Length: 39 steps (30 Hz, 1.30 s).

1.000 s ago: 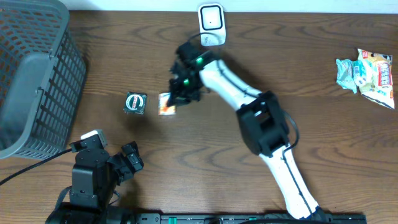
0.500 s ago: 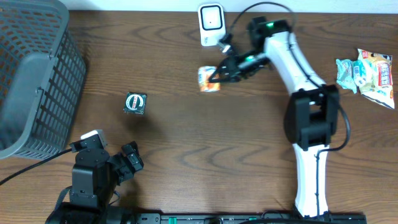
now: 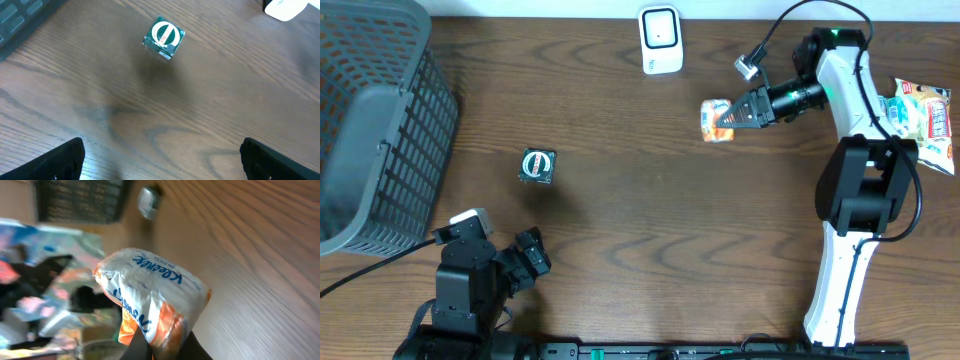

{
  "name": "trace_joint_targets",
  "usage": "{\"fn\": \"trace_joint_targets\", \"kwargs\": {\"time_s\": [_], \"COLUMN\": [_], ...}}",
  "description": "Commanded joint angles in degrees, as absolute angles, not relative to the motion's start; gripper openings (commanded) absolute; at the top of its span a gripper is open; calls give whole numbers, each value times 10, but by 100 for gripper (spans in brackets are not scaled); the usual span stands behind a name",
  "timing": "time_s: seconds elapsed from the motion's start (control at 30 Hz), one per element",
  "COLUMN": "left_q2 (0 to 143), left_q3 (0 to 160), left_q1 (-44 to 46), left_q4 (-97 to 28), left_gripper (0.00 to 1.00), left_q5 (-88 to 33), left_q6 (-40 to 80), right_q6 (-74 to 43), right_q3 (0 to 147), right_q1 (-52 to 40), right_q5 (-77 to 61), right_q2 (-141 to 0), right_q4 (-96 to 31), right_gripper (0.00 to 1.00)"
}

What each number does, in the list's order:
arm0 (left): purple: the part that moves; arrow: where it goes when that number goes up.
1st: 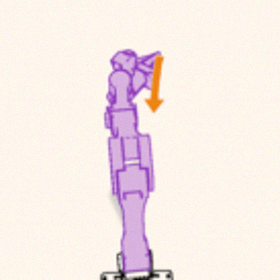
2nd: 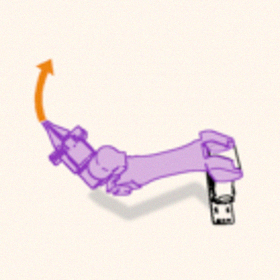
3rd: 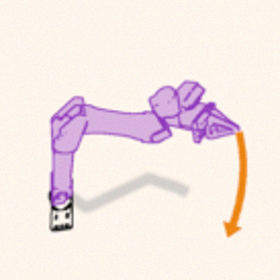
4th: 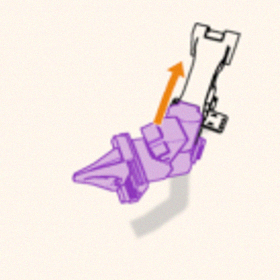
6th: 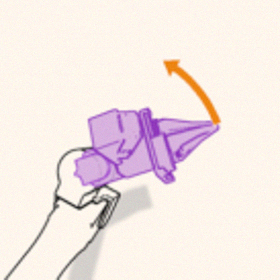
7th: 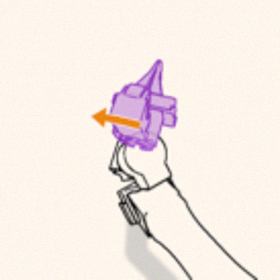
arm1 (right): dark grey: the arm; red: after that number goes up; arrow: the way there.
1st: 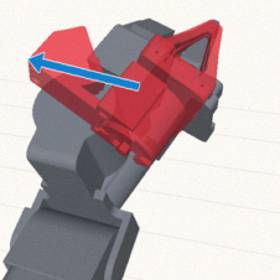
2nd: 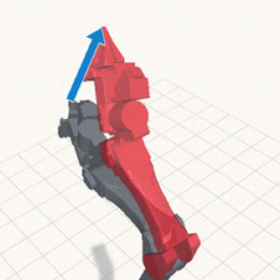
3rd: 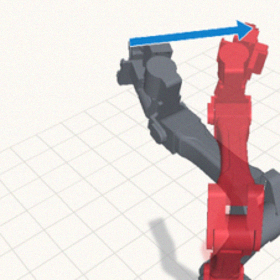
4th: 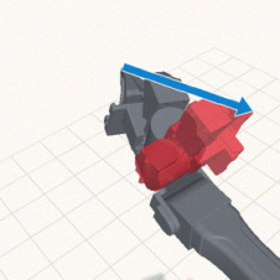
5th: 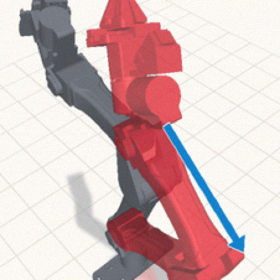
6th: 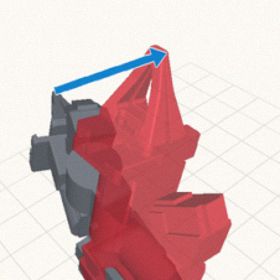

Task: Scan the item barcode
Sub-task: 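Lift the Kleenex box and carry it right toward the scanner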

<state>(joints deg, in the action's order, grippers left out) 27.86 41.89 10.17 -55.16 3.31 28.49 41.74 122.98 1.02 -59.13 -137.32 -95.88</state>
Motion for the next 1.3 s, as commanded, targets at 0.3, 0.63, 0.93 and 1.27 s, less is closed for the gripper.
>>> {"fn": "trace_joint_targets", "kwargs": {"time_s": [0.3,0.63,0.93,1.27], "left_q2": [276,276,276,276], "left_q3": [420,420,420,420], "left_q1": [101,100,101,100], "left_q4": [-552,-552,-552,-552], "left_gripper": [98,98,98,98], "left_q5": [35,35,35,35], "left_q6": [284,284,284,284], "right_q6": [55,19,3,5], "right_q3": [1225,1210,1209,1167], "right_q1": [-82,-141,-146,-140], "right_q5": [-165,-62,-38,-59], "right_q2": [-1370,-1371,-1371,-1371], "right_q4": [-834,-814,-809,-758], "right_gripper": [5,36,45,41]}}
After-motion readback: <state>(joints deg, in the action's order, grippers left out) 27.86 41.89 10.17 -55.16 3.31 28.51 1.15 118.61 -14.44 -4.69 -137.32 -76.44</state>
